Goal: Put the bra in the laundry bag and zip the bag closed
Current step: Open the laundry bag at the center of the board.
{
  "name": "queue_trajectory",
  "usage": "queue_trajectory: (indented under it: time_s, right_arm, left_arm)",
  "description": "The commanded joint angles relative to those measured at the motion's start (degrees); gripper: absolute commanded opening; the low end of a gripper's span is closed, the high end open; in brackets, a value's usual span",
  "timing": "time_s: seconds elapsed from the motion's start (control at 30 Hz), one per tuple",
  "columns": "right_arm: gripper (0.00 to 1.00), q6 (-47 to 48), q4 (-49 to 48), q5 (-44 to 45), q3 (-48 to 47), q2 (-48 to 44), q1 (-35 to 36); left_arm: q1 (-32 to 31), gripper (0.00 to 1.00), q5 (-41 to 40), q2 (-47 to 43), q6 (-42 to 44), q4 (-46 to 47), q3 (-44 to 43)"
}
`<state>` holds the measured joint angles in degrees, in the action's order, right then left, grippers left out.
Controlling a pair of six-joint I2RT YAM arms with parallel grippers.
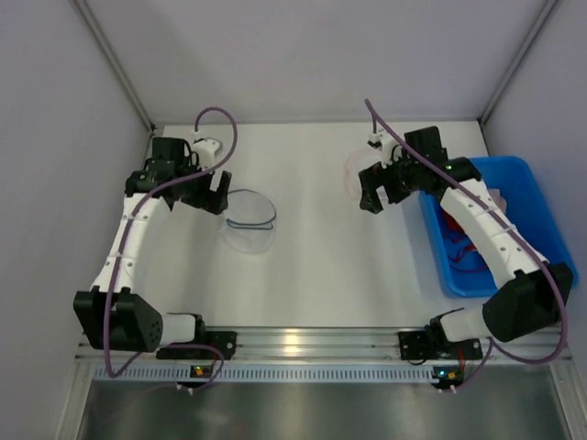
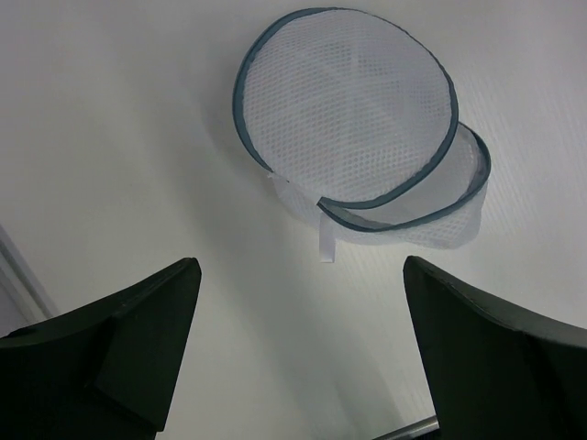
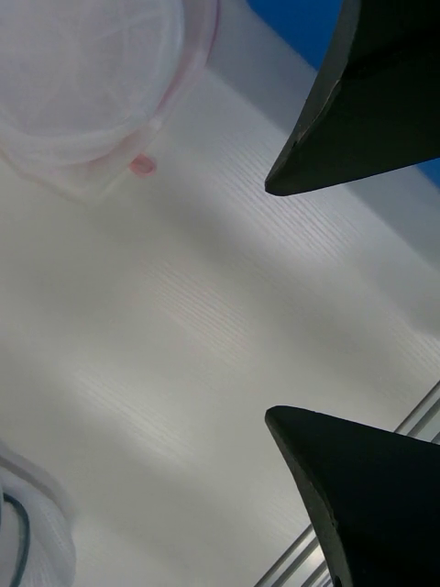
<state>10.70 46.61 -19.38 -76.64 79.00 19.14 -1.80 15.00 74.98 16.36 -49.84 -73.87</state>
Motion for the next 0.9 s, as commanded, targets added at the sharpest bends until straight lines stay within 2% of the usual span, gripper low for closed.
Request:
queue_trajectory:
  time_s: [0.0,0.13,0.17,0.2,0.3,0.43,0.57,0.6,0.73,0.87]
  right_arm:
    - [0.99,-2.3,-3.1,-1.5,1.8,3.7,1.2]
    - [0.99,-4.1,-4.9,-2.3,3.5,5.8,1.2]
    - [0.99,-4.5,-5.2,-2.4,3.9,6.1,1.2]
    - [0.99,-5.2,-5.4,-2.4,4.1,6.7,1.2]
    - [0.99,-6.6,-5.7,-3.6,4.4,7.3,0.6]
    - [0.99,-8.5,-5.8,-6.5,4.1,8.4,-3.4]
    - [0.99,-9.5,-4.9,-10.7,3.5,8.8,-8.0]
    - [0.99,-9.6,-4.3,-11.1,3.3,8.8,-8.8]
    - [0.99,-9.6,-3.4,-12.6,3.8,8.5,-12.7]
    - [1.0,-9.2,-3.5,-13.2,5.5,8.1,-14.2]
  left_arm:
    - [-4.4,0.98,-8.6,3.2,4.5,-0.6,-2.9]
    - [-10.0,0.98,-13.6,8.5,6.8,-0.5,-5.7]
    - [-13.3,0.98,-14.1,9.7,6.7,-0.6,-6.7]
    - [-15.0,0.95,-16.3,11.0,6.4,-0.5,-8.6]
    - [-21.3,0.81,-19.0,16.8,3.7,-0.6,-13.7]
    - [-28.7,0.71,-22.9,24.2,2.9,-0.8,-18.6]
    - [-32.5,0.44,-25.9,30.9,2.9,-1.2,-22.4]
    - [-33.2,0.41,-26.9,33.3,2.9,-1.3,-22.9]
    - [-35.5,0.4,-32.0,38.4,2.3,-2.1,-25.4]
    - [-36.1,0.43,-32.5,41.0,1.0,-4.0,-26.1]
